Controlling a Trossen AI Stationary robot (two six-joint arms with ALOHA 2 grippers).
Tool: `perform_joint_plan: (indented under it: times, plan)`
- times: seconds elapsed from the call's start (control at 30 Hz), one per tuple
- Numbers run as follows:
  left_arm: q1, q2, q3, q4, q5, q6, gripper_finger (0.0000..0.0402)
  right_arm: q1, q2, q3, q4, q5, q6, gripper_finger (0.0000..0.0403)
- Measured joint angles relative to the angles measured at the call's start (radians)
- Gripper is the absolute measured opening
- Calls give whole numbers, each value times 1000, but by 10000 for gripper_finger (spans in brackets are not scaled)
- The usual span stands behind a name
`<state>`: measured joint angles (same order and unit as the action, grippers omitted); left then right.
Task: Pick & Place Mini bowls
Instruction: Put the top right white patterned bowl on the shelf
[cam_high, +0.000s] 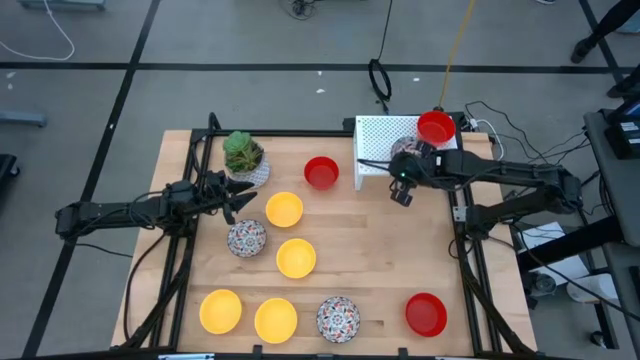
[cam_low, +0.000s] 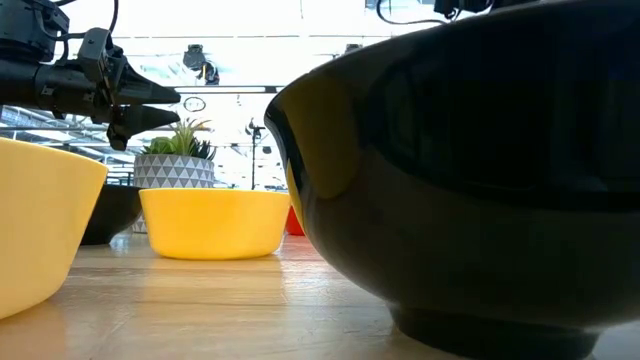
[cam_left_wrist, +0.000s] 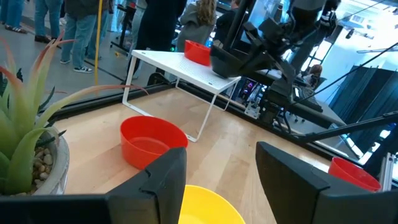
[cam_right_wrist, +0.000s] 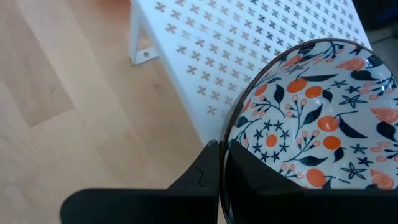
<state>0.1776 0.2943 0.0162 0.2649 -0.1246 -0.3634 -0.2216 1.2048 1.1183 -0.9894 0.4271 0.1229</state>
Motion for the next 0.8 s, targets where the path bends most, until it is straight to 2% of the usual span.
perform_joint_plan:
  times: [0.27, 0.8]
  plan:
    - [0, 0, 0, 0, 0, 0, 198, -24, 0, 0, -6, -5, 0, 4]
    - [0, 0, 0, 0, 0, 0, 198, -23, -1, 0, -8, -8, -3, 56]
